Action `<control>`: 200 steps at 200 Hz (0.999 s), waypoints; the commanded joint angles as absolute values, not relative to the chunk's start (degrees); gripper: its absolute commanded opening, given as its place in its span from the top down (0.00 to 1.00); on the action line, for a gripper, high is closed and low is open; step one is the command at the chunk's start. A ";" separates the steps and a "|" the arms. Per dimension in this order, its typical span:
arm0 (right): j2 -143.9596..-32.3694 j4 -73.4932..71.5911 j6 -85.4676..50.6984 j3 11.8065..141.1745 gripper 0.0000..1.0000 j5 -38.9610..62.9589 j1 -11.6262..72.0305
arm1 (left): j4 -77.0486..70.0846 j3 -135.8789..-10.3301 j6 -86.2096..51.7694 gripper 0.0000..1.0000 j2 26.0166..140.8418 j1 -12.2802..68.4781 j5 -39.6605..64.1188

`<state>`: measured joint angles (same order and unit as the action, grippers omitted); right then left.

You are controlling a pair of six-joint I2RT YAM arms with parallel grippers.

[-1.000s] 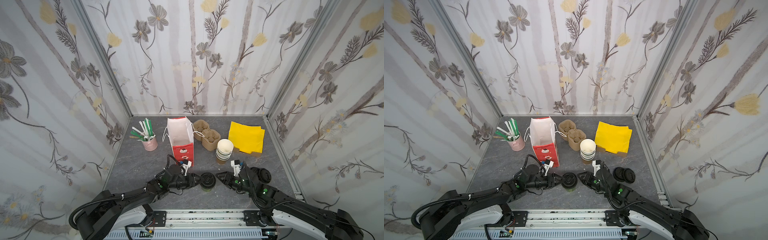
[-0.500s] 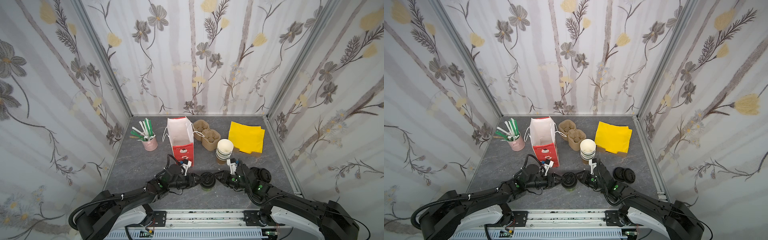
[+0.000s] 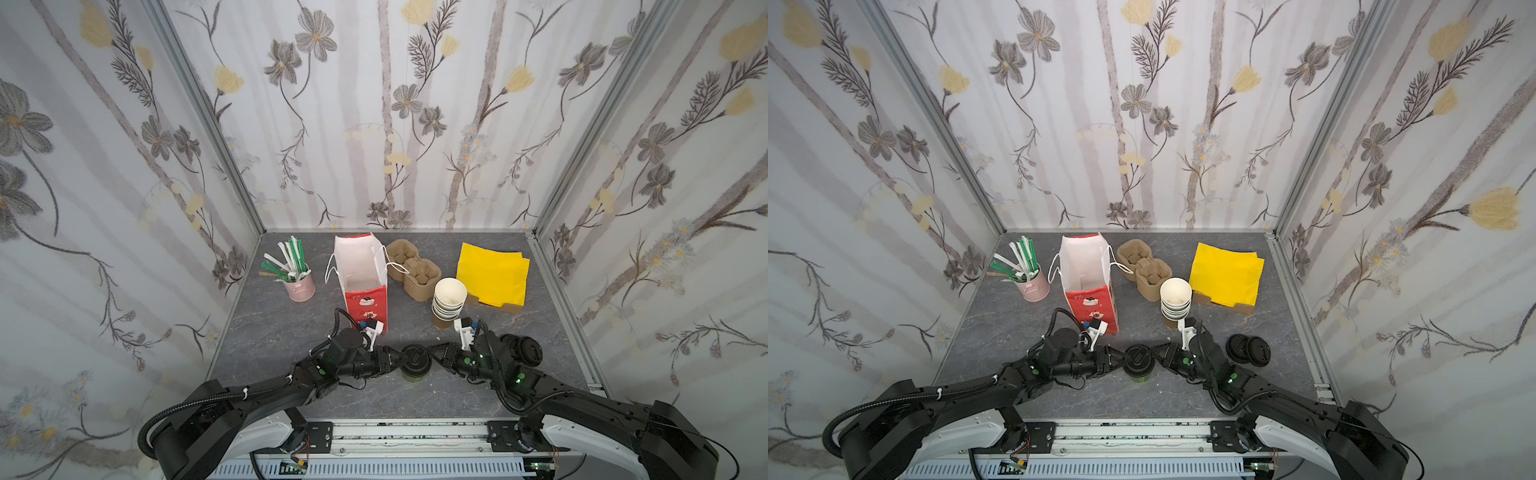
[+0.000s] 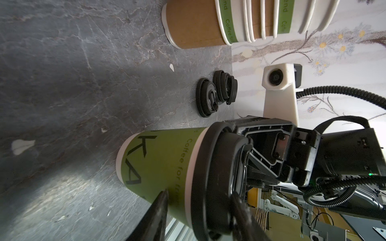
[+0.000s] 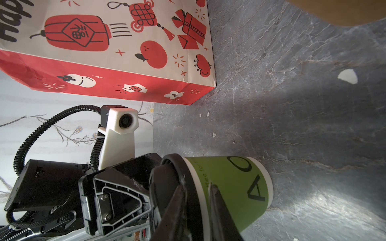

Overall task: Pack a coffee takeout order
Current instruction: Close the lid on the coffee cup.

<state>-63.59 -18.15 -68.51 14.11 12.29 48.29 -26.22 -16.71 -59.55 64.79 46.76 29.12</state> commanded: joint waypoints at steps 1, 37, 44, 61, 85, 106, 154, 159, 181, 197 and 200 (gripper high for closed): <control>-63.65 -4.79 -66.71 15.31 0.75 13.50 48.47 | -19.51 -16.64 -58.53 0.54 65.30 46.66 27.19; -58.33 2.74 -62.09 22.95 0.61 10.94 48.47 | -19.09 -16.68 -58.54 0.54 65.48 46.60 26.76; -57.48 4.34 -61.88 23.48 0.59 10.74 48.45 | -19.07 -16.70 -58.58 0.54 65.48 46.63 26.75; -55.72 8.15 -62.00 22.96 0.58 10.50 48.44 | -18.90 -16.87 -58.57 0.54 65.50 46.67 26.68; -53.00 10.92 -62.49 20.74 0.58 12.64 48.55 | -18.64 -17.03 -58.62 0.54 65.14 46.62 26.63; -52.46 9.65 -61.98 20.06 0.58 16.76 49.12 | -18.46 -17.28 -58.51 0.54 65.21 46.62 26.77; -53.41 -2.17 -64.44 16.90 0.59 23.33 49.26 | -18.28 -17.78 -58.40 0.54 65.48 46.66 26.84; -53.67 -2.64 -64.42 16.81 0.59 23.45 49.25 | -18.28 -17.75 -58.44 0.54 65.48 46.67 26.75; -55.13 -5.36 -64.60 16.17 0.59 24.57 49.30 | -18.19 -17.79 -58.31 0.54 65.65 46.65 26.70; -55.65 -6.39 -64.61 16.12 0.59 25.39 49.30 | -18.11 -17.84 -58.44 0.54 65.65 46.68 26.74; -55.55 -6.07 -64.48 16.17 0.59 25.33 49.31 | -18.04 -17.85 -58.40 0.54 65.61 46.67 26.72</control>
<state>-55.09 0.16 -63.99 16.10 23.33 49.23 -24.88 -17.89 -58.94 65.28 46.70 28.73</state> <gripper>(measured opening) 0.412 0.463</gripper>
